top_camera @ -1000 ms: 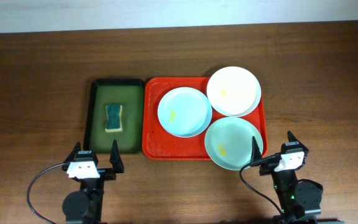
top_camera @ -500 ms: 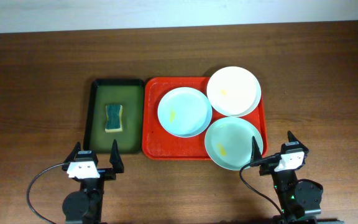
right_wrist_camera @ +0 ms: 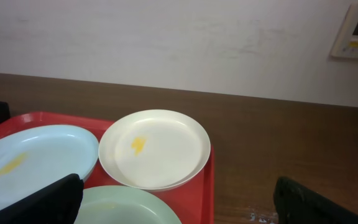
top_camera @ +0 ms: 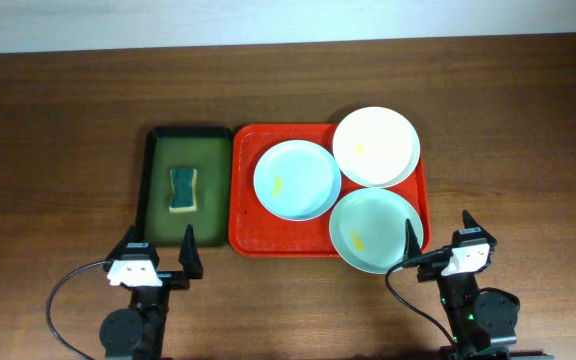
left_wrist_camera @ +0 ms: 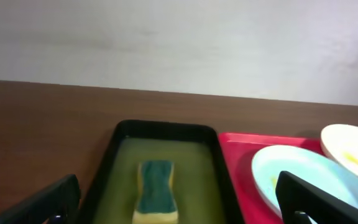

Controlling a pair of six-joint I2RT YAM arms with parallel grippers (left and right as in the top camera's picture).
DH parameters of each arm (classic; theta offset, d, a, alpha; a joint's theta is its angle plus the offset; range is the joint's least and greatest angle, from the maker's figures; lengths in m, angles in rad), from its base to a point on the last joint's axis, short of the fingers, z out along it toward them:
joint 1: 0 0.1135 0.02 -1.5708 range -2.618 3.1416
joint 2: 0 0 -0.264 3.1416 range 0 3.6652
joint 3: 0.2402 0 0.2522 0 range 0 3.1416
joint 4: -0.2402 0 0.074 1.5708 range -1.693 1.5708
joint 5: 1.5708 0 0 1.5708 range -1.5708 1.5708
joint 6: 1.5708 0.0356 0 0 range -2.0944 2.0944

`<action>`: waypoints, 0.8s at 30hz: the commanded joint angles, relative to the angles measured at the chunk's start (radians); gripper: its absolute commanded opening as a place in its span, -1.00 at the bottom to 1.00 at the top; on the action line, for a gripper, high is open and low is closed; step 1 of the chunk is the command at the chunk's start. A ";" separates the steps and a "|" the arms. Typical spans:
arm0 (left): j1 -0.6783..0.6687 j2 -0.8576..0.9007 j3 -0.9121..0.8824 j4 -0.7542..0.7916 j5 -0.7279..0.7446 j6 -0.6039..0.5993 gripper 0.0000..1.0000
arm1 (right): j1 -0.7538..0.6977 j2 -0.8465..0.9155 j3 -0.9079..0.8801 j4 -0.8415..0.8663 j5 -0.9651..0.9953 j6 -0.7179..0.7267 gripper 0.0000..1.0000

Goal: Clean dirty plates on tray and stack at the side

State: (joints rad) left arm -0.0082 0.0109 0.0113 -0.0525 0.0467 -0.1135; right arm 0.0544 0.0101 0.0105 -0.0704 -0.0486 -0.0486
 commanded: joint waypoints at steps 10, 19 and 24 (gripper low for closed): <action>-0.003 -0.003 -0.001 -0.030 0.028 -0.035 0.97 | 0.003 -0.005 -0.005 -0.005 0.008 0.000 0.97; -0.002 0.234 0.240 -0.203 0.046 -0.034 0.97 | 0.003 -0.005 -0.005 -0.005 0.008 0.000 0.97; -0.002 0.609 0.609 -0.433 0.175 0.072 0.97 | 0.003 -0.005 -0.005 -0.005 0.008 0.000 0.97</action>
State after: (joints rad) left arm -0.0086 0.4515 0.4282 -0.3828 0.1410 -0.1287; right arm 0.0544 0.0101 0.0105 -0.0708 -0.0486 -0.0494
